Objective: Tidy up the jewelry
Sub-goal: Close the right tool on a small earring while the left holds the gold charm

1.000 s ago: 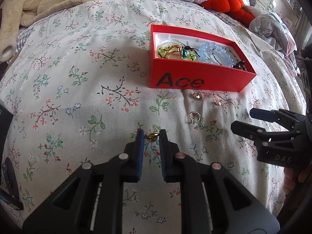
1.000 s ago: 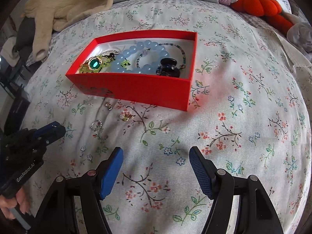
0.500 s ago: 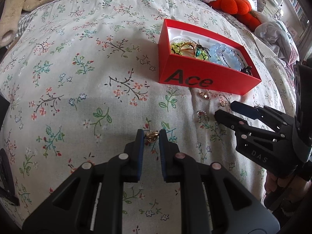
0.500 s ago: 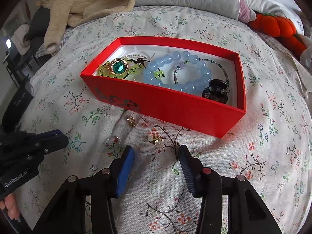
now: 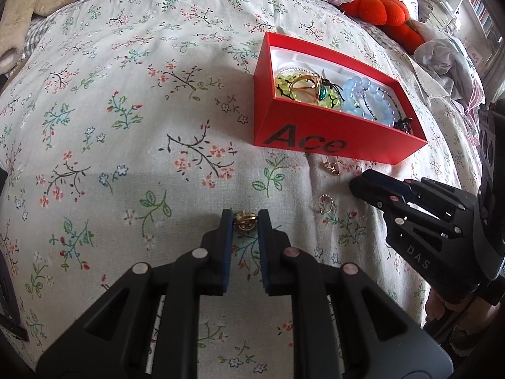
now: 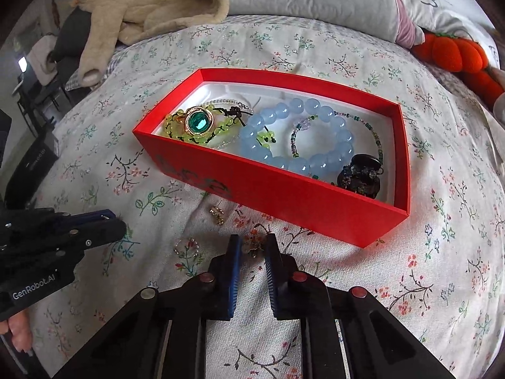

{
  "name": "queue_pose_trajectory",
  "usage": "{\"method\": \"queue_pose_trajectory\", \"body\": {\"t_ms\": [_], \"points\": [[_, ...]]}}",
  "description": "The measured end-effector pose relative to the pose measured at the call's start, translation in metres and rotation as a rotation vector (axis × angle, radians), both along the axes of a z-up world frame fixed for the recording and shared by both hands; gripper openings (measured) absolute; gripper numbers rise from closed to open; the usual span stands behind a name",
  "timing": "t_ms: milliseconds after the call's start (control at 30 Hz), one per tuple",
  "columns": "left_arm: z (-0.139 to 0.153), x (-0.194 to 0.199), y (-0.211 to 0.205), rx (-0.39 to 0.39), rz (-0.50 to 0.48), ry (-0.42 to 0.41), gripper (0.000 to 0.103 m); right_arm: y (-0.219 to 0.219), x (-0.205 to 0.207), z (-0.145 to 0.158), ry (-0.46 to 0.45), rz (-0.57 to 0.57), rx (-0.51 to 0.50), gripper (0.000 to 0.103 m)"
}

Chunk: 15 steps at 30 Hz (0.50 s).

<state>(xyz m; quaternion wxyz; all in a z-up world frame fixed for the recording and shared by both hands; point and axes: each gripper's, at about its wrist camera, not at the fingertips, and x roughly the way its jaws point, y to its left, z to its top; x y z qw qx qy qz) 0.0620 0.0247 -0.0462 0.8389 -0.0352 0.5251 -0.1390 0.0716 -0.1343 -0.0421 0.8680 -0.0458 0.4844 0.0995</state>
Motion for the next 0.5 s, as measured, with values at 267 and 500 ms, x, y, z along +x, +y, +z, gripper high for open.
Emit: {"method": "queue_pose_trajectory", "body": {"t_ms": [267, 500], "points": [[0.0003, -0.0003, 0.0003, 0.008, 0.010, -0.002, 0.017, -0.0019, -0.0008, 0.0029, 0.020, -0.007, 0.008, 0.013], [0.0077, -0.0044, -0.0004, -0.008, 0.019, -0.009, 0.017, -0.0089, -0.0029, 0.0083, 0.048, -0.032, 0.058, 0.013]]}}
